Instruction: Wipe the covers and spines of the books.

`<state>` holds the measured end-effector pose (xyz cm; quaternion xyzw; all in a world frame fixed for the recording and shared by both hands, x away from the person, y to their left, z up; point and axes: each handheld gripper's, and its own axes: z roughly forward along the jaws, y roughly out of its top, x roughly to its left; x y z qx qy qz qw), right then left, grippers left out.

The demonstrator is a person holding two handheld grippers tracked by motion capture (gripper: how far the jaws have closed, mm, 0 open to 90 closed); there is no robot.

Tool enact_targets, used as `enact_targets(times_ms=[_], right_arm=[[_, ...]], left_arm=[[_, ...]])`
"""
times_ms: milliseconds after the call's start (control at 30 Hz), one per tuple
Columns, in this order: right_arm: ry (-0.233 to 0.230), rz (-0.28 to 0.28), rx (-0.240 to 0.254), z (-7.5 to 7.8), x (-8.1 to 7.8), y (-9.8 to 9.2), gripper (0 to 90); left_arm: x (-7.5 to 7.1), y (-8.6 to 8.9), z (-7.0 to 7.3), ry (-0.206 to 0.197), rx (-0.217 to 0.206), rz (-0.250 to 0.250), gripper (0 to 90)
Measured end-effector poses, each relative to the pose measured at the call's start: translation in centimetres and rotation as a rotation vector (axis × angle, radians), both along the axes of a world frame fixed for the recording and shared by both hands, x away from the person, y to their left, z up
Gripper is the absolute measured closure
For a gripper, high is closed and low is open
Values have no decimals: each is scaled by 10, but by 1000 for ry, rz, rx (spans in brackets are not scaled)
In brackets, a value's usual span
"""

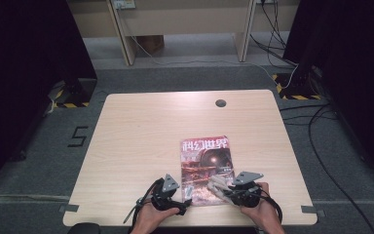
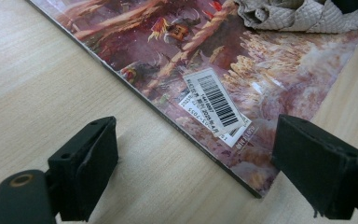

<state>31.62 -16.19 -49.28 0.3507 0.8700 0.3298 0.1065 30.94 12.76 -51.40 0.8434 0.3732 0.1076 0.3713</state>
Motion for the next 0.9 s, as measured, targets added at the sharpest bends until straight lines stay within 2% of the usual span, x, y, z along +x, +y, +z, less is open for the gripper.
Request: enact_targets(times_ms=[100,267,367,567,733,900], right_arm=[[-10,-11,-14,0,5,-1,788],[-22,-47,-22,1,22,-4,788],[-21,-54,-16,0,26,-4,789],[-24,-34,-19,0,15,-3,792],[-3,-1,3,-1,0,1,792],[-5,18,-8,0,-4,5,790]], left_arm=[[0,0,0,-1,2,1,125],[1,0,0,1,1,-3,123],[1,0,0,2,3,-4,124],[1,0,1,6,11,-7,124],[3,4,3,4,31,2,125],[2,5,2,1,30,10,125]])
